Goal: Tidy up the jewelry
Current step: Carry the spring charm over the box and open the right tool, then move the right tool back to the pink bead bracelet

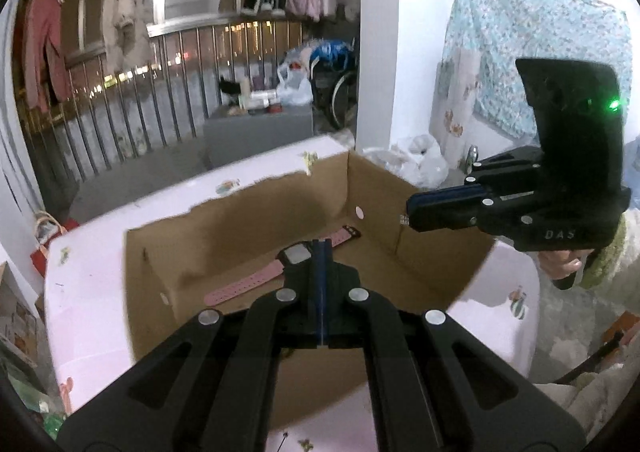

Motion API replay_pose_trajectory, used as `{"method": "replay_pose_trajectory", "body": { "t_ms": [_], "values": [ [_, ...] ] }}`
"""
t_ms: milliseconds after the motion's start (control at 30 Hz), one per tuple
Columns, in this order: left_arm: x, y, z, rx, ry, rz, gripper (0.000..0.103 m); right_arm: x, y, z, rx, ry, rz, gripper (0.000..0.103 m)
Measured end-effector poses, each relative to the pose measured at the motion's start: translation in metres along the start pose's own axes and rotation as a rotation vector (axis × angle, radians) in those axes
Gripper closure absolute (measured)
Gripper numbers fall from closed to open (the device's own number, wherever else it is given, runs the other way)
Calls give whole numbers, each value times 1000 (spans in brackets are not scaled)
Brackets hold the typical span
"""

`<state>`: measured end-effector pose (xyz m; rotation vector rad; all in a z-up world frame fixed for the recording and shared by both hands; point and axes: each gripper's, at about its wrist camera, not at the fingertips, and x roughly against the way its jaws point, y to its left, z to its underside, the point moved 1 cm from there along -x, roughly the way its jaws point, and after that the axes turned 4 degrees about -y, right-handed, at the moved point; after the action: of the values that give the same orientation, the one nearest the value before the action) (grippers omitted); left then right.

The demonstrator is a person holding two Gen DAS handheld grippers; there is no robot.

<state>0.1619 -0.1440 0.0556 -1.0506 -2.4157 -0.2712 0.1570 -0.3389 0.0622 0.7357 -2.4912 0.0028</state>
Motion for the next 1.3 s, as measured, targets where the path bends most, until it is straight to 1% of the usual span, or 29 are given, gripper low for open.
{"method": "replay_pose_trajectory", "body": {
  "t_ms": [100, 233, 300, 467, 567, 633, 667, 733, 900, 967, 1033, 1167, 1300],
  "values": [
    [-25, 1, -5, 20, 38, 10, 103, -12, -11, -2, -4, 15, 20, 98],
    [-43, 2, -7, 33, 71, 2, 103, -18, -19, -2, 3, 19, 48, 98],
    [-48, 4, -7, 49, 81, 4, 96, -19, -23, -1, -5, 19, 51, 97],
    [-51, 11, -7, 85, 70, 11, 85, -16, -29, 1, -25, 5, 65, 96],
    [-49, 14, -6, 97, 64, 8, 83, -11, -33, 3, -41, -6, 71, 90],
    [-46, 15, -6, 117, 57, 26, 80, -7, -34, 5, -45, -14, 79, 88],
    [-44, 17, -6, 127, 50, 29, 76, -4, -34, 6, -45, -18, 82, 87],
    [-38, 19, -6, 134, 32, 20, 74, 2, -33, 5, -47, -27, 90, 84],
    [-16, 22, -7, 151, -6, -2, 73, 18, -23, 4, -40, -51, 100, 82],
    [-1, 21, -6, 148, -29, -12, 73, 27, -18, 4, -35, -64, 105, 78],
    [18, 19, -2, 140, -54, -29, 70, 37, -11, 5, -21, -81, 109, 68],
    [55, 13, 13, 127, -89, -46, 68, 55, 6, 11, 4, -99, 105, 66],
    [83, 7, 34, 117, -87, -62, 68, 72, 25, 23, 11, -105, 81, 66]
  ]
}}
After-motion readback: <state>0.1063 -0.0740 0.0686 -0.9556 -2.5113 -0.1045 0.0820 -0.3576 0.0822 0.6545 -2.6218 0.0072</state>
